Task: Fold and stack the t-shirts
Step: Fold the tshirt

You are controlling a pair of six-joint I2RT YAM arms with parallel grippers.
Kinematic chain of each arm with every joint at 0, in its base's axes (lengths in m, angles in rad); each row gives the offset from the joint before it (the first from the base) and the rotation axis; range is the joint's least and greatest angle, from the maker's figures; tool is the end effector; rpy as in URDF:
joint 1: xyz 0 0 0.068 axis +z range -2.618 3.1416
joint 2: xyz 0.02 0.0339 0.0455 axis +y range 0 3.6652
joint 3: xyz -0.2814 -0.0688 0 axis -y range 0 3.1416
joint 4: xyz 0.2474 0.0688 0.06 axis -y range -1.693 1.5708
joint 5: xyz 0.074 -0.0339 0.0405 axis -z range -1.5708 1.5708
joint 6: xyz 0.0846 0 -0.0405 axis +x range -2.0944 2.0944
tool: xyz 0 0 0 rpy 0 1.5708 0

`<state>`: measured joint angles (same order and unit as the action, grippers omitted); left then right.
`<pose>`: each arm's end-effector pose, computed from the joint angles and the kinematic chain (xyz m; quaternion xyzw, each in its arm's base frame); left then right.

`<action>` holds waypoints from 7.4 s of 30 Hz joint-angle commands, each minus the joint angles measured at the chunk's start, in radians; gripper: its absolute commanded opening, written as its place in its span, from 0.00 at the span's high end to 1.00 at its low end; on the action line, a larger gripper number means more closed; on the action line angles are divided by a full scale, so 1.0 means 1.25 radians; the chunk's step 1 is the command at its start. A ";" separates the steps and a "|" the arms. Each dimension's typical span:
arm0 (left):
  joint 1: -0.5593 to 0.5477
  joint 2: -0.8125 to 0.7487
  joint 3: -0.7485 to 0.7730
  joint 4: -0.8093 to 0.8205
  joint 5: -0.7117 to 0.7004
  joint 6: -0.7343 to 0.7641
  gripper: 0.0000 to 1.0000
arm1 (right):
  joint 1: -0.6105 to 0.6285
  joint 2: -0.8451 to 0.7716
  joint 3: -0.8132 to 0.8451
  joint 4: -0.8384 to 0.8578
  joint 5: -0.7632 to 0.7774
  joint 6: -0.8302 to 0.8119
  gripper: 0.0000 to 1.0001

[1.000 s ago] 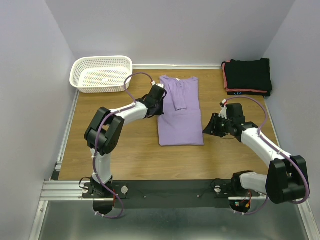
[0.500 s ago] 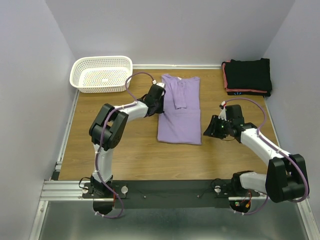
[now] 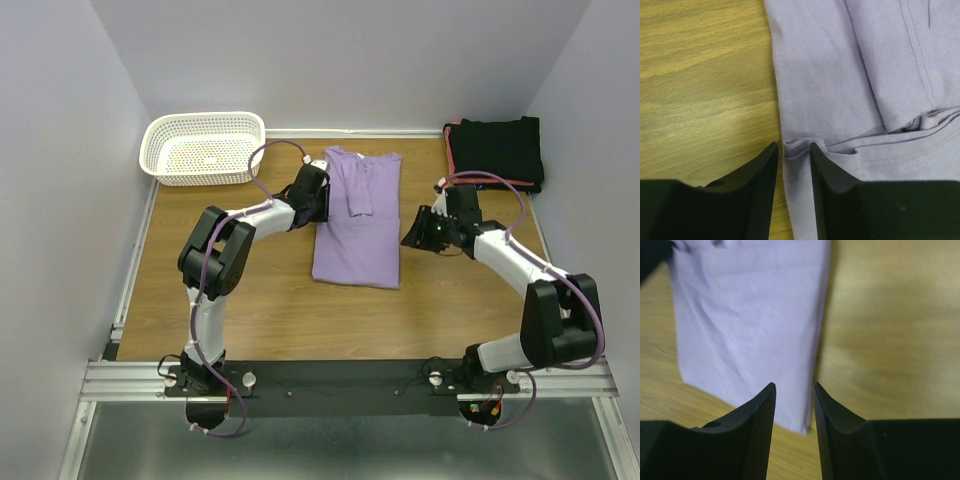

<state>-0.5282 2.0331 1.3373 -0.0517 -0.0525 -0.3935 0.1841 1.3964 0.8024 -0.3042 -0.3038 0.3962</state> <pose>0.4255 -0.2432 0.1451 0.0512 0.9148 -0.1563 0.3689 0.2964 0.0809 0.1809 0.0491 0.9332 0.2302 0.2717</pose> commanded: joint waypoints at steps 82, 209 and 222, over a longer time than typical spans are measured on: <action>-0.175 -0.247 -0.196 -0.351 -0.103 -0.176 0.37 | 0.325 0.197 -0.023 -0.227 0.376 0.176 0.99; 0.111 -0.259 -0.066 -0.156 0.111 -0.058 0.22 | 0.157 0.377 0.606 -0.176 0.308 -0.137 0.47; -0.029 -0.333 -0.183 -0.155 0.065 -0.088 0.62 | 0.184 0.284 0.413 -0.052 0.060 -0.133 0.65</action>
<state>-0.5308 1.5463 1.1408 -0.2398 0.0566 -0.4976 0.4129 1.7145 1.3628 -0.4232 -0.1120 0.2314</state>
